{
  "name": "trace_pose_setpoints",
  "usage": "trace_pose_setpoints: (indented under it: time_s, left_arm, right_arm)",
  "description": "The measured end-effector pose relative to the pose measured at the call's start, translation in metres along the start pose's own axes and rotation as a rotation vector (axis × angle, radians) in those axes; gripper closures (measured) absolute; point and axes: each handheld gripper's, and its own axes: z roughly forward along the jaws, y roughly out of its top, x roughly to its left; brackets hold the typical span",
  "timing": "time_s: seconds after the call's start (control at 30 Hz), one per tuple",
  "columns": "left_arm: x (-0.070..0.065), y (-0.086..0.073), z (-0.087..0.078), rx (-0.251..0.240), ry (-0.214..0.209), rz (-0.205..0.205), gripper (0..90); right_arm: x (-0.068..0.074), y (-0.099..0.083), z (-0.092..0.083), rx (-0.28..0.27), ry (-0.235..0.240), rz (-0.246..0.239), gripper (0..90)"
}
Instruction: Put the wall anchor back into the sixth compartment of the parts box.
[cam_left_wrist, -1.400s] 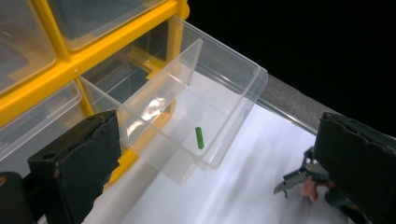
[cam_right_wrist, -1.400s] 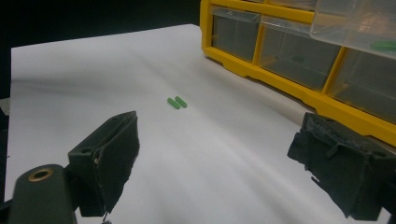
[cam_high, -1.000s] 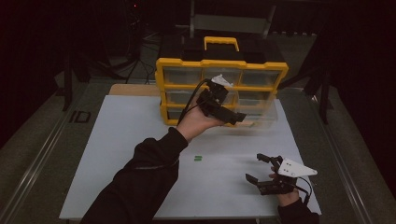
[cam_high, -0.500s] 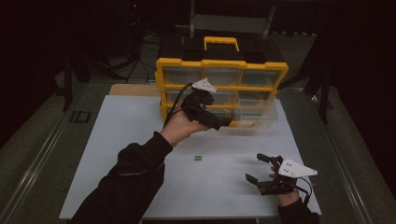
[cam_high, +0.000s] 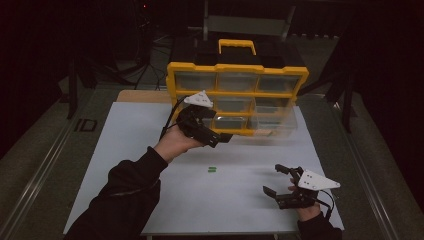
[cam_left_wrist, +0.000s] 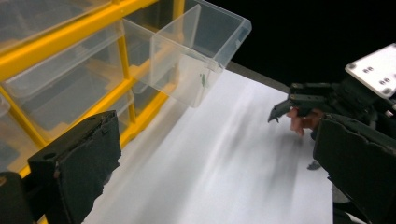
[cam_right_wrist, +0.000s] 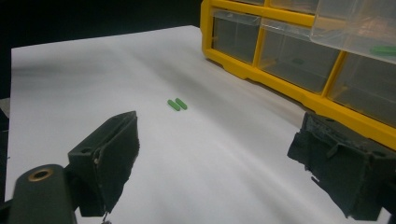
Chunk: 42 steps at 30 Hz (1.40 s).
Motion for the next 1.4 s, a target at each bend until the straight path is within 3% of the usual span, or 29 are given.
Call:
trace_pose_setpoints:
  time_s: [0.2,0.63,1.17,1.4]
  left_arm:
    - [0.003,-0.016,-0.003,0.007,-0.019,0.023,0.2]
    - [0.006,-0.049,0.002,0.004,-0.041,0.029,0.2]
    - [0.015,-0.079,0.021,0.031,-0.046,0.018,0.3]
    - [0.016,-0.089,0.03,0.068,-0.034,0.04,0.3]
  right_arm:
    - [0.0,0.0,0.0,-0.002,-0.001,-0.001,12.7]
    - [0.0,0.0,0.0,0.001,0.001,0.001,12.7]
    - [0.001,0.0,0.001,0.0,0.004,0.0,12.7]
    - [0.001,0.0,0.001,0.0,0.006,0.001,12.7]
